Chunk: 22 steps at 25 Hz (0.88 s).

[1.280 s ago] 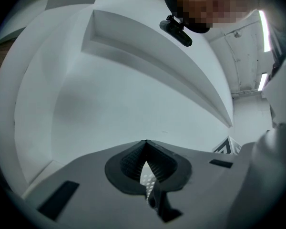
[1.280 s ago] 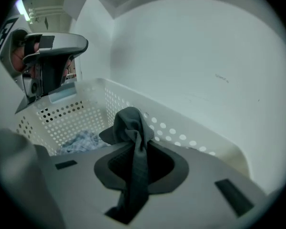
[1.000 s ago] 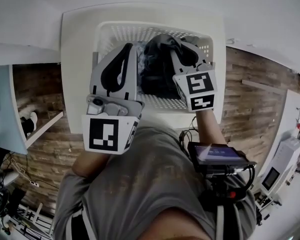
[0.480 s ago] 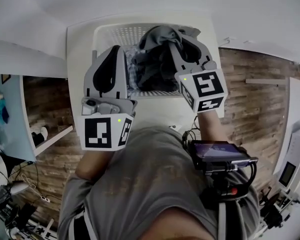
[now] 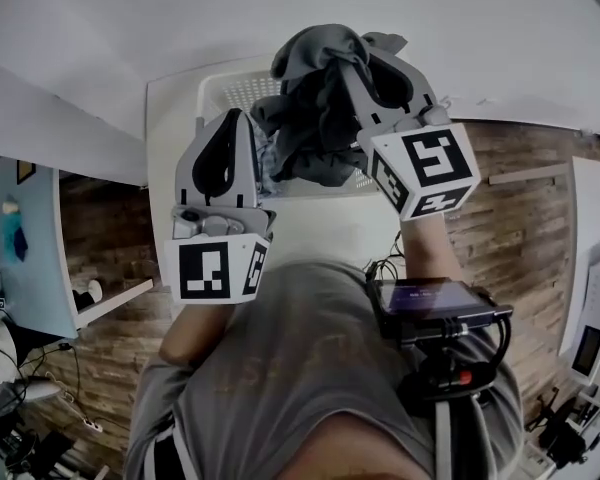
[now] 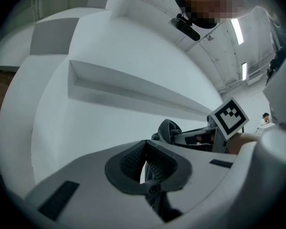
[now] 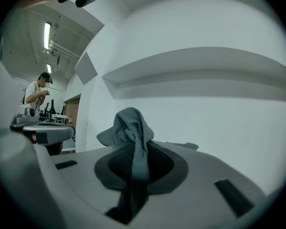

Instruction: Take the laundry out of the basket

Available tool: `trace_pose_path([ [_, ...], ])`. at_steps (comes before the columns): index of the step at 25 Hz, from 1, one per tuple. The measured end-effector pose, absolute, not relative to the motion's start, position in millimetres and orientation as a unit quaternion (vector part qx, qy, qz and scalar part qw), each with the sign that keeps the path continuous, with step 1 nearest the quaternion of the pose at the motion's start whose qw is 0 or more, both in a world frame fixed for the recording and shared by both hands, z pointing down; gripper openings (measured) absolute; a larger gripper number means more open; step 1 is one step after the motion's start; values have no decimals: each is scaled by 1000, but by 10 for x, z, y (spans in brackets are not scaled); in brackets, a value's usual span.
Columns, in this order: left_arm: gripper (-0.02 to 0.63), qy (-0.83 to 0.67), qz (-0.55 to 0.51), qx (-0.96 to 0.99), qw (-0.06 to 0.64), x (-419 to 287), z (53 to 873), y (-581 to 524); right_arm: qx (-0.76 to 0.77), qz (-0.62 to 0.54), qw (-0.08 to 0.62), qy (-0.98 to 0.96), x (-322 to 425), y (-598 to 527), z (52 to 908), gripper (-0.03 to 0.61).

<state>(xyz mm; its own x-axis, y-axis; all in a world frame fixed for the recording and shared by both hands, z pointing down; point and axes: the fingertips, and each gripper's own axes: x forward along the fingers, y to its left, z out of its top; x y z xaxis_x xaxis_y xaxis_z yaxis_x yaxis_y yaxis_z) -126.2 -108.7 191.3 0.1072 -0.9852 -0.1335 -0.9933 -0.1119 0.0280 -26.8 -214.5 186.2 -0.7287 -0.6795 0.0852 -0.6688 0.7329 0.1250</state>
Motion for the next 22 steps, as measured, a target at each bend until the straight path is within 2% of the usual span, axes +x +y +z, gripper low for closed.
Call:
trace_pose_path([
  [10, 8, 658, 79, -747, 50, -1110, 1674, -843, 395, -102, -3, -913, 146, -1952, 766, 53],
  [22, 8, 633, 91, -768, 32, -1181, 1913, -1067, 466, -130, -43, -874, 653, -1961, 354, 52],
])
